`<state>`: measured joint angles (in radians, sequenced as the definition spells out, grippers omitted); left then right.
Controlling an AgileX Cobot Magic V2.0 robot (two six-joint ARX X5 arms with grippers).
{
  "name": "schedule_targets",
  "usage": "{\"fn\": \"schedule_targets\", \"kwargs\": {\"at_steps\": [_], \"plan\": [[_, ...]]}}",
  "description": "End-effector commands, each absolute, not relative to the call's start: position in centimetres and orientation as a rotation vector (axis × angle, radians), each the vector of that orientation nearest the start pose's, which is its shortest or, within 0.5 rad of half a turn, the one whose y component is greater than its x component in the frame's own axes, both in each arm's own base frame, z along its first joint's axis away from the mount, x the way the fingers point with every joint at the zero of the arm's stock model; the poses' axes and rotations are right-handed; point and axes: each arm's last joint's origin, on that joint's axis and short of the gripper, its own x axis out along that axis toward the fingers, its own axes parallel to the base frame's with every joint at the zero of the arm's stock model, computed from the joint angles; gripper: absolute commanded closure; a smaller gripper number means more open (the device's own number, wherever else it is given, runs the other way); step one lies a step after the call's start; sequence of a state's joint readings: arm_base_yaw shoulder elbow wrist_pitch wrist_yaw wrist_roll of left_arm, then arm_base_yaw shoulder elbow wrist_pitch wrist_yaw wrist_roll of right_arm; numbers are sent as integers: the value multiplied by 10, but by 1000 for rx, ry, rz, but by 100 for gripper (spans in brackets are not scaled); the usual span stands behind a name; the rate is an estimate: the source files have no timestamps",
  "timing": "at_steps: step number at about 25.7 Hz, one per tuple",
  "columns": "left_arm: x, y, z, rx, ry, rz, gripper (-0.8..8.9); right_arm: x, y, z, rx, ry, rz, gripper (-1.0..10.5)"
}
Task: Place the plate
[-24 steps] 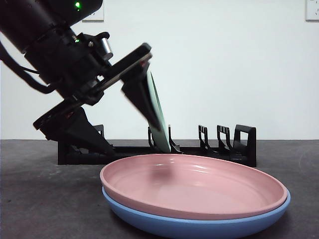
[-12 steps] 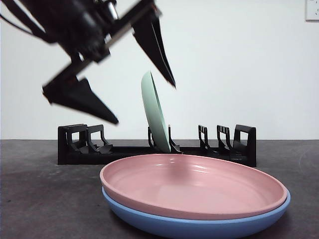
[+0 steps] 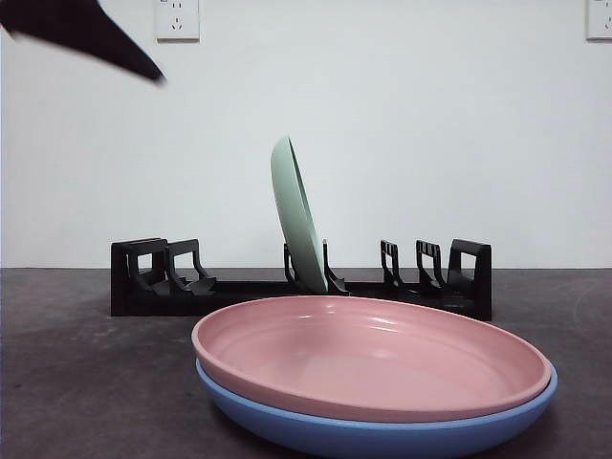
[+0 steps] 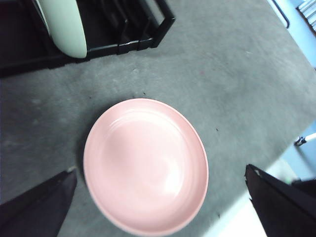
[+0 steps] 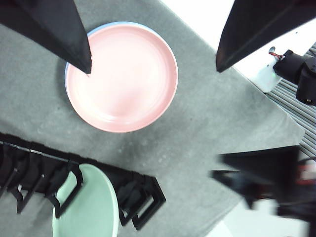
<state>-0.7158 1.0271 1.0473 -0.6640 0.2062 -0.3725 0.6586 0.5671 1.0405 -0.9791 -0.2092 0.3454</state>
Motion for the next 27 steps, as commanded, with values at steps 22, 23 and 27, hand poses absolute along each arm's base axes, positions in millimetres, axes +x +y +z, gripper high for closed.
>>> {"fn": "schedule_targets", "kwargs": {"at_steps": [22,23,27], "plan": [[39,-43,395,-71,386,-902,252,104,97,370,382,750,929,545],[38,-42,395,-71,388,-902,252,111,102,369,382,768,934,545],[36,-40,393,-69,406,-899,252,147,129,365,373,824,944,545]]}}
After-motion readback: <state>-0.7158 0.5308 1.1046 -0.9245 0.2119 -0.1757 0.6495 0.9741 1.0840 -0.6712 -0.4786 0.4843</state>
